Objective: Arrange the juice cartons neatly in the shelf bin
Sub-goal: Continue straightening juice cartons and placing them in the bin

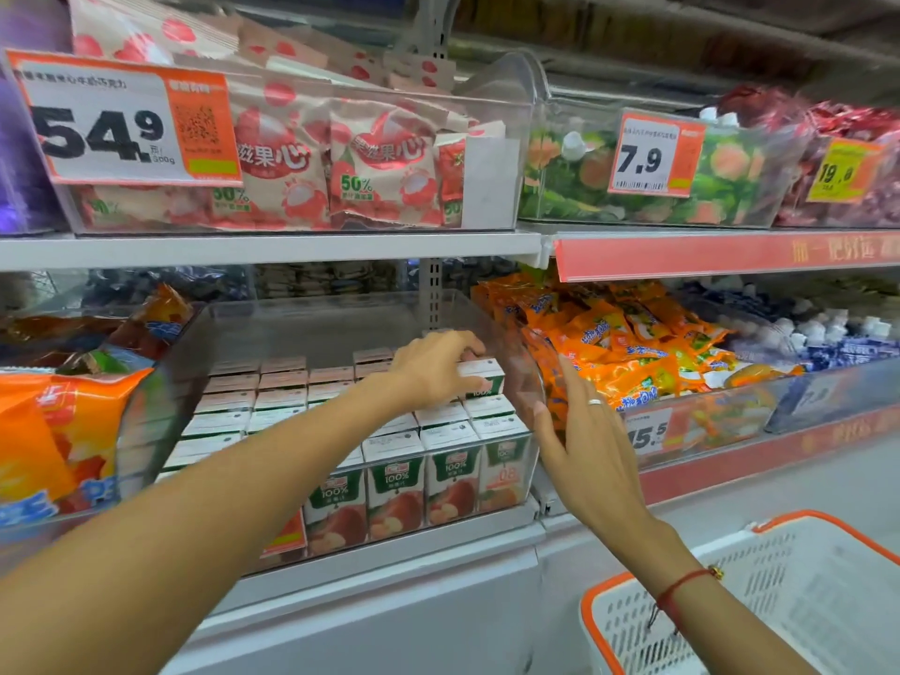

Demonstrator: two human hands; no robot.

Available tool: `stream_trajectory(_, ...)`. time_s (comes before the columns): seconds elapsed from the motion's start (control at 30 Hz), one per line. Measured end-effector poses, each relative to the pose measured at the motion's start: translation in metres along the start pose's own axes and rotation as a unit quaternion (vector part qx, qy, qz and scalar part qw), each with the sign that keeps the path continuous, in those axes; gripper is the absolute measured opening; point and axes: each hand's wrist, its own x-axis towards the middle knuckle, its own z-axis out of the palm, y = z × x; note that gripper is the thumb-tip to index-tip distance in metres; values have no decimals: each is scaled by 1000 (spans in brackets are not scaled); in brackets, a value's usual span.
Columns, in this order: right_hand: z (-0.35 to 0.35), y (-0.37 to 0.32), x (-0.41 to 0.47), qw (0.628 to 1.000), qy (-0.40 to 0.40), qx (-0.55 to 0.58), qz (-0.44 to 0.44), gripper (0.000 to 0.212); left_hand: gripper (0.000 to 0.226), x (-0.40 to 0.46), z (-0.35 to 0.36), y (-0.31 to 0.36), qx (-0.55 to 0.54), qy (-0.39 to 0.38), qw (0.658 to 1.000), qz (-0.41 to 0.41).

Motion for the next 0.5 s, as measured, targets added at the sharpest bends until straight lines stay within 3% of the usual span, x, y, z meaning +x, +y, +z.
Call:
stream_trajectory(0.07,0,1,0,1000,2,13,-1,59,40,-3,12,-5,-12,33,999,-10)
stream_trajectory(0.2,-1,4,0,999,26,32,3,56,21,-6,22,-11,-58,25,998,3)
stream_trajectory(0.37,4,8,-1,997,50,50,-3,55,21,-5,21,-18,-27,27,998,43)
stream_trajectory(0.5,11,10,-3,996,59,60,4,55,25,3,14,-25,-73,-12,996,58)
